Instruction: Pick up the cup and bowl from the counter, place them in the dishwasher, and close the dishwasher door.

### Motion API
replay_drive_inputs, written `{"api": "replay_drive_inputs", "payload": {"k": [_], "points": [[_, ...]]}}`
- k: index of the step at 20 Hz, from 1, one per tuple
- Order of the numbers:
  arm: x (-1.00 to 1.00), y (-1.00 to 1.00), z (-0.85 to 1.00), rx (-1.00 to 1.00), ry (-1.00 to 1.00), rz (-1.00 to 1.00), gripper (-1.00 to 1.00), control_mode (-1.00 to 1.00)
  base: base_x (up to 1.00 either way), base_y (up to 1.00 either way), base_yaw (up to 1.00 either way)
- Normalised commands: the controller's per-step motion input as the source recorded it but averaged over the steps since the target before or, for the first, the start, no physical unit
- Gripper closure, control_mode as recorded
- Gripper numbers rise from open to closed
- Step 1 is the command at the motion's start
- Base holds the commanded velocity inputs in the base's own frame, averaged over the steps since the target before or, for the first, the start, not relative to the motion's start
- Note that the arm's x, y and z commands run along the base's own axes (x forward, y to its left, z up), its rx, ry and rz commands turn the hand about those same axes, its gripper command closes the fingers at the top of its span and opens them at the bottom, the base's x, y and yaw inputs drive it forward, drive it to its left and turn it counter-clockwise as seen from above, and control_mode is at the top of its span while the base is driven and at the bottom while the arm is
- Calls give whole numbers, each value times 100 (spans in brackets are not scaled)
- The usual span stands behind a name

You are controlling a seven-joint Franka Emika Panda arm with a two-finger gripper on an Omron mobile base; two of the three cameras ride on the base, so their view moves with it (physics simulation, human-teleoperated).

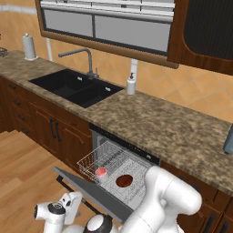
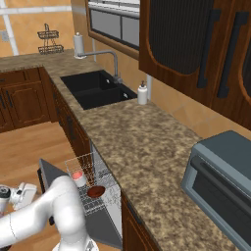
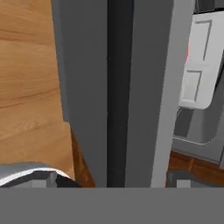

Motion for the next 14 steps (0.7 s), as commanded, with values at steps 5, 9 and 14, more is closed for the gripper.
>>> {"api": "replay_drive_inputs", "payload": {"k": [5, 9, 14], "points": [[56, 0, -93, -16, 3, 12, -100, -100, 0, 0, 0], [47, 21, -100, -26, 0, 12, -100, -100, 0, 0, 0], [57, 42, -100, -31, 4, 12, -100, -100, 0, 0, 0]]}}
